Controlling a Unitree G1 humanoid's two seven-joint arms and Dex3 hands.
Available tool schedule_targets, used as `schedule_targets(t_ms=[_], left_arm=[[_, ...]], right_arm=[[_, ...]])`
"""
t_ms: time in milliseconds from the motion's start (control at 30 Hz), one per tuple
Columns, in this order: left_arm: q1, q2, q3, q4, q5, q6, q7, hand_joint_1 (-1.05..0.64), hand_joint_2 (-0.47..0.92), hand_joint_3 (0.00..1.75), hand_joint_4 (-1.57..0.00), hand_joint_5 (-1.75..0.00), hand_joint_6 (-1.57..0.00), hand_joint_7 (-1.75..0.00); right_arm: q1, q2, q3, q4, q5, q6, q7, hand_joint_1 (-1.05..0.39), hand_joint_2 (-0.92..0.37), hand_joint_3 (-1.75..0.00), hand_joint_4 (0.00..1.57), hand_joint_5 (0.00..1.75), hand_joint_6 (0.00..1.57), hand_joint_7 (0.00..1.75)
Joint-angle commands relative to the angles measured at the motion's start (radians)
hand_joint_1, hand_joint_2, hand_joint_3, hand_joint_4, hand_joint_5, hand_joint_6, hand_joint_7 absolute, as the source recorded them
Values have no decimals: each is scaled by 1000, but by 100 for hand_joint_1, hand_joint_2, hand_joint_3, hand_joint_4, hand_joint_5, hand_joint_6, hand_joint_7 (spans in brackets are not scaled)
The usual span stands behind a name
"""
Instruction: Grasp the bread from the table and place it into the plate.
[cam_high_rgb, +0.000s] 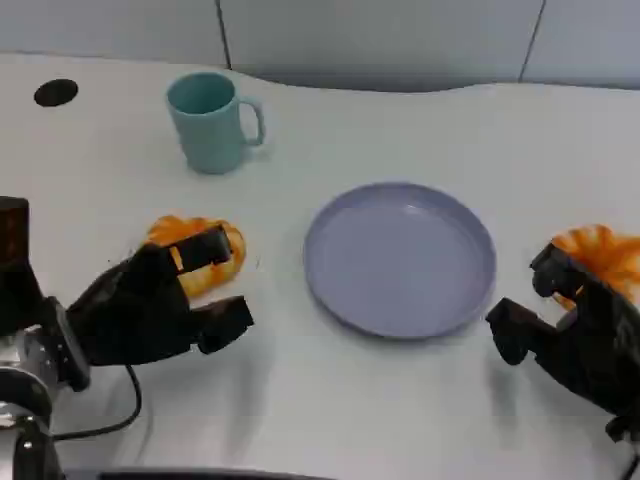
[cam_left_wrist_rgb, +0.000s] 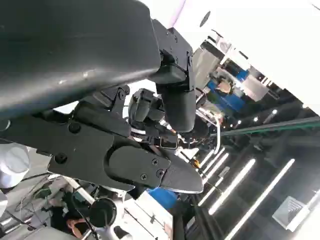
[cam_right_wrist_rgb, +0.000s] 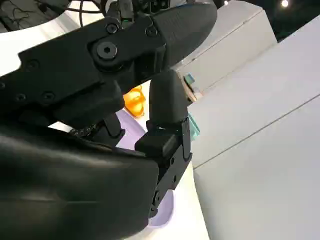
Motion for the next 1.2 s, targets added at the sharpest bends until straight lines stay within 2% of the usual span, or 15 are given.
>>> schedule_targets(t_ms=[33,767,933,1133,1200], left_arm=[[-10,19,4,-2,2,-2,5,-76,90,0,-71,-175,-48,-146],[-13,20,2,-2,4,-1,3,-76,90,0,-71,-175,-48,-147],[-18,21,10,-12,-5,-13,11,-77,91,1,-70,-175,-48,-148],[-49,33,50,-45,-38,-36,74,-74,92,2,-66,-175,-43,-161],[-55,35,57,-52,-47,-56,85,-71,92,4,-55,-175,-37,-158]], right_arm=[[6,-16,-8,-12,6,4,4,-40,-89,0,88,175,62,175],[1,-13,-14,3,8,-13,14,-39,-89,0,89,175,63,175],[10,-16,-8,-26,0,3,-16,-42,-88,0,88,175,63,175],[6,-15,-11,-18,6,2,-15,-42,-87,0,89,175,65,175],[3,-14,-13,-12,7,1,-12,-41,-87,0,89,175,65,175]])
